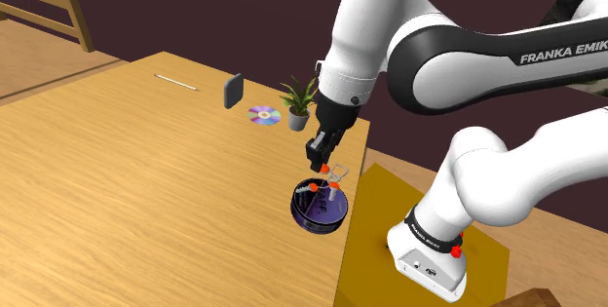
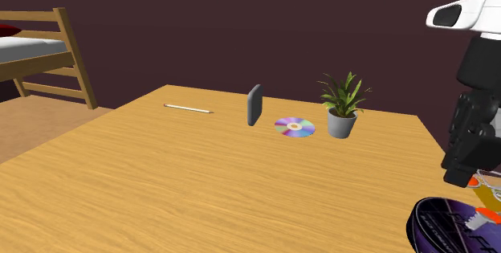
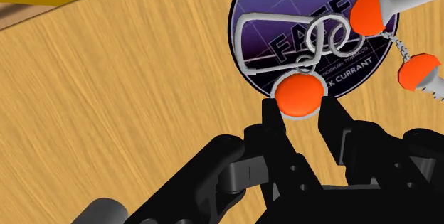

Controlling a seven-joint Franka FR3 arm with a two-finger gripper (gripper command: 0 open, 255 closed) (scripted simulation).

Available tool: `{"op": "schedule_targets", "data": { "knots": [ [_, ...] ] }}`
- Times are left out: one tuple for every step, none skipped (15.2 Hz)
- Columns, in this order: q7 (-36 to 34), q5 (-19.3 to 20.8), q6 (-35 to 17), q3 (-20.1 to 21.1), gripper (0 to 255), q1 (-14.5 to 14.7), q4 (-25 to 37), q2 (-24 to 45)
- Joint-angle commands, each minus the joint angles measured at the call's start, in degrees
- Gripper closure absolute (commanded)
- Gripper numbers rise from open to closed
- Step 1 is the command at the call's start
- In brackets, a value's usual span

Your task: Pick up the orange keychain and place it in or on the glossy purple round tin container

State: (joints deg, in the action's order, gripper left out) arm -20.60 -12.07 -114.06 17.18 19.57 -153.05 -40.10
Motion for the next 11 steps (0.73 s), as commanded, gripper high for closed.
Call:
{"op": "schedule_targets", "data": {
  "knots": [
    [0.2,-0.2,-1.9,0.2,255,0.0,-1.4,0.5],
    [0.2,-0.3,-2.8,0.4,255,0.1,-2.0,0.8],
    [0.2,-0.5,-3.7,0.5,255,0.1,-2.6,1.1],
    [0.2,-0.6,-4.6,0.7,255,0.1,-3.1,1.5],
    [0.2,-0.7,-5.5,0.9,255,0.2,-3.7,1.8],
    [0.2,-0.8,-6.5,1.0,255,0.2,-4.2,2.2],
    [0.2,-1.0,-7.4,1.2,255,0.2,-4.8,2.6],
    [0.2,-1.2,-9.0,1.5,255,0.2,-5.6,3.4],
    [0.2,-1.2,-9.0,1.5,255,0.2,-5.6,3.4],
    [0.2,-1.2,-9.0,1.5,255,0.2,-5.6,3.4],
    [0.2,-1.2,-9.0,1.5,255,0.2,-5.6,3.4]
  ]
}}
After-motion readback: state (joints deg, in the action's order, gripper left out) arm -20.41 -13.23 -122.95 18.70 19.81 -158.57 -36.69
